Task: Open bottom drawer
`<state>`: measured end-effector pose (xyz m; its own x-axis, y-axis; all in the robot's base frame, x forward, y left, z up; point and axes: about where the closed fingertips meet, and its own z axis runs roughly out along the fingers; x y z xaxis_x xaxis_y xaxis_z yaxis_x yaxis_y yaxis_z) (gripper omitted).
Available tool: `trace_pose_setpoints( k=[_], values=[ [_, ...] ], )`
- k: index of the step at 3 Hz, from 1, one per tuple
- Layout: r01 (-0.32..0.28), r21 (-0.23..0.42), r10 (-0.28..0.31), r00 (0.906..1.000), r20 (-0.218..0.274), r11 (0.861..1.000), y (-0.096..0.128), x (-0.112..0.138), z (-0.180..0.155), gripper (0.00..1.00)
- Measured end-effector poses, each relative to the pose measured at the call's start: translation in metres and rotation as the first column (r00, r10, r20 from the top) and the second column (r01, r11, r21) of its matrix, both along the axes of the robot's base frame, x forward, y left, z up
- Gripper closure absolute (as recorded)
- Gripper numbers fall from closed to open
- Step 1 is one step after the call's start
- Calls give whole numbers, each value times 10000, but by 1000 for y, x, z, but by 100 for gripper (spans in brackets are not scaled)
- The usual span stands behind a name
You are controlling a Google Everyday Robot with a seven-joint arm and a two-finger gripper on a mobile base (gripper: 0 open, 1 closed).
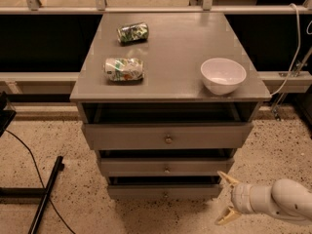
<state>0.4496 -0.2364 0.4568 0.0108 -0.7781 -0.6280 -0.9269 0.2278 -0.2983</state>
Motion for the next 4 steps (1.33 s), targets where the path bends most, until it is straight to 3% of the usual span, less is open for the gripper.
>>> trace_pose_setpoints(
  k=[1, 2, 3, 4],
  values=[
    [-669, 521, 693, 9965, -460, 9964, 9, -11, -60, 0],
    [-669, 520, 693, 9965, -461, 9964, 9, -11, -60, 0],
    [-874, -20, 870, 9933, -763, 9962, 14, -1, -79, 0],
    [-1179, -733, 1114, 9899, -876, 9903, 13, 19, -125, 0]
  ],
)
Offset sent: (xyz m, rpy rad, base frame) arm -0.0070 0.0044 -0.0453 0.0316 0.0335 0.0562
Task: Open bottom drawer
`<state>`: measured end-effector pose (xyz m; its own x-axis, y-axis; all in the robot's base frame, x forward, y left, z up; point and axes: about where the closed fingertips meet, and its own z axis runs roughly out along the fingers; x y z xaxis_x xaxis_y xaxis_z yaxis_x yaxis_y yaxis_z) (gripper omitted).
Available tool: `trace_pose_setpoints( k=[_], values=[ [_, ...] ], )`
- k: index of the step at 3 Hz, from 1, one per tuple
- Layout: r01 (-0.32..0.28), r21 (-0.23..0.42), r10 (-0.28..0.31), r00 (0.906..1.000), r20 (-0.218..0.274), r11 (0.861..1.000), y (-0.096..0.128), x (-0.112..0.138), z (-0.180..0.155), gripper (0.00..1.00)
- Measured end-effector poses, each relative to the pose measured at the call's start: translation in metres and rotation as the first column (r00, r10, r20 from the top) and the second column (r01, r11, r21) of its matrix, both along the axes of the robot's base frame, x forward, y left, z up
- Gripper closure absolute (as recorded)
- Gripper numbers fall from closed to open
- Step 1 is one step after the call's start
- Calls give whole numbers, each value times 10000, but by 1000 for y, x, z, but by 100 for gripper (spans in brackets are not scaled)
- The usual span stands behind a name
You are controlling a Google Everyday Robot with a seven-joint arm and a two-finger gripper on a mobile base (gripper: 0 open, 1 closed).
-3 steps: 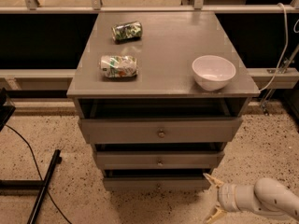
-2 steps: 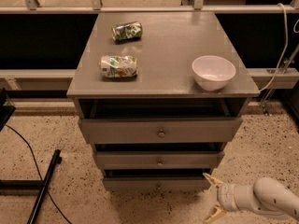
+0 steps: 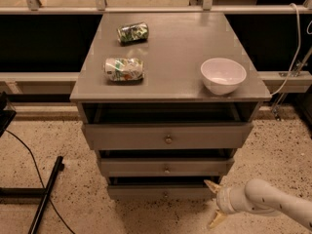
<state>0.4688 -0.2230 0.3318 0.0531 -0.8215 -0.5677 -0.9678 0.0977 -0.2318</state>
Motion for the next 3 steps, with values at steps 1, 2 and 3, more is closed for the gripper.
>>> trace_pose_setpoints(
  k=[1, 2, 3],
  values=[
    [-196, 129, 194, 9998, 108, 9997, -1, 10, -37, 0],
    [-358, 282, 350, 9990, 289, 9990, -9, 17, -65, 0],
    [-498, 307, 489, 9984, 284, 9983, -10, 27, -89, 0]
  ],
)
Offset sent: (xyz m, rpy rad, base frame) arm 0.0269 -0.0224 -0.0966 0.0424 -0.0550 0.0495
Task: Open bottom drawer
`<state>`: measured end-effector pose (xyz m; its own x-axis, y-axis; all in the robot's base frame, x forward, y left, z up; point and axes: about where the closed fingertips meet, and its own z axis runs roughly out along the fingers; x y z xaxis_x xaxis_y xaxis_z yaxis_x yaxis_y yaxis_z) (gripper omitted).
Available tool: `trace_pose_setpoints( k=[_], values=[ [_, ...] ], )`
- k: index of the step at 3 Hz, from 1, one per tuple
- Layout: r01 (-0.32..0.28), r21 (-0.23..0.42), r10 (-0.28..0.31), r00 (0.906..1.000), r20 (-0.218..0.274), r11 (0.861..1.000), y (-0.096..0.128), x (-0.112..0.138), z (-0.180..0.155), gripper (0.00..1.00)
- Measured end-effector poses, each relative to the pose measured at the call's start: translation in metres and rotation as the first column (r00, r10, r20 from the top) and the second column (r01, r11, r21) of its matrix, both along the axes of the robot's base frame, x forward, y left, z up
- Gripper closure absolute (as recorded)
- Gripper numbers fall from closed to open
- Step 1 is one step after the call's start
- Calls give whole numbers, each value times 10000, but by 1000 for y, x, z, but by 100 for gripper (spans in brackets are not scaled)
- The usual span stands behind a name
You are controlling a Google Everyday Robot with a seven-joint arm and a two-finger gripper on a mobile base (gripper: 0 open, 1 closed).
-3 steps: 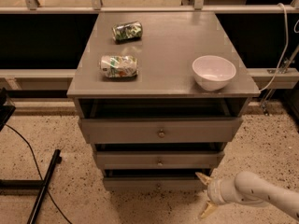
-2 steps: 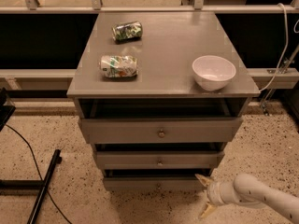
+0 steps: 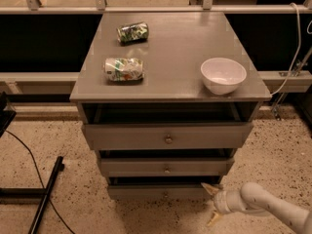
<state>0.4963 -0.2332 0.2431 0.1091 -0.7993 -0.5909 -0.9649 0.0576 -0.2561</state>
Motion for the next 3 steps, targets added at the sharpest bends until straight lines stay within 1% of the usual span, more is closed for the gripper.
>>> trace_pose_setpoints(
  k=[1, 2, 3],
  values=[
    [3, -14, -3, 10000, -55, 10000, -3, 15, -18, 0],
    [141, -175, -142, 9999, -72, 9997, -6, 39, -37, 0],
    [264, -345, -268, 9996, -115, 9991, -9, 52, -47, 0]
  ],
)
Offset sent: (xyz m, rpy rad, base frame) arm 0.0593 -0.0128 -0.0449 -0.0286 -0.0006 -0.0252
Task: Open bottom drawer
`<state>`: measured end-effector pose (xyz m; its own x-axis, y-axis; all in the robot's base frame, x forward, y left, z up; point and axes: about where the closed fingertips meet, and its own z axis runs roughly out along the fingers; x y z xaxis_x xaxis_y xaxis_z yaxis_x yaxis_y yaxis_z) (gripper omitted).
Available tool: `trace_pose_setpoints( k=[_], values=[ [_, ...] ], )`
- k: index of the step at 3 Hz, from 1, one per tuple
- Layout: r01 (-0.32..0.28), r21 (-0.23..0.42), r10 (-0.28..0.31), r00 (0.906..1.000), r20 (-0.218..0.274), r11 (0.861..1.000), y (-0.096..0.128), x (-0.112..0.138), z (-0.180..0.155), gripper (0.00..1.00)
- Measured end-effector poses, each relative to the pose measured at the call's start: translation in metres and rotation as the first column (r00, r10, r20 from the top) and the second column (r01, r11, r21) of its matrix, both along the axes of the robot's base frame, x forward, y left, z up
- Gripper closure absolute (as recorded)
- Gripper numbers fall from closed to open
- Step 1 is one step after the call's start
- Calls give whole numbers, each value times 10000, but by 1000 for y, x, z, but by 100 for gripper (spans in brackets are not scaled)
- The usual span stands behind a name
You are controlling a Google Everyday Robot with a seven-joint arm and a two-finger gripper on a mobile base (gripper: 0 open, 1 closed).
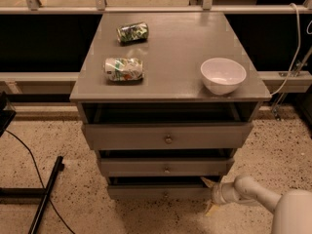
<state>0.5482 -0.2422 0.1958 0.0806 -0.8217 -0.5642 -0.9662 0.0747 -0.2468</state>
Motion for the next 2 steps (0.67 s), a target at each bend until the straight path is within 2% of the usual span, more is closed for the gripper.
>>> trace_pose_setpoints(
  k=[1, 2],
  values=[
    [210, -70, -210, 9998, 65, 9998, -2, 9, -9, 0],
    [224, -125, -223, 9997, 92, 9997, 1, 14, -15, 13]
  ],
)
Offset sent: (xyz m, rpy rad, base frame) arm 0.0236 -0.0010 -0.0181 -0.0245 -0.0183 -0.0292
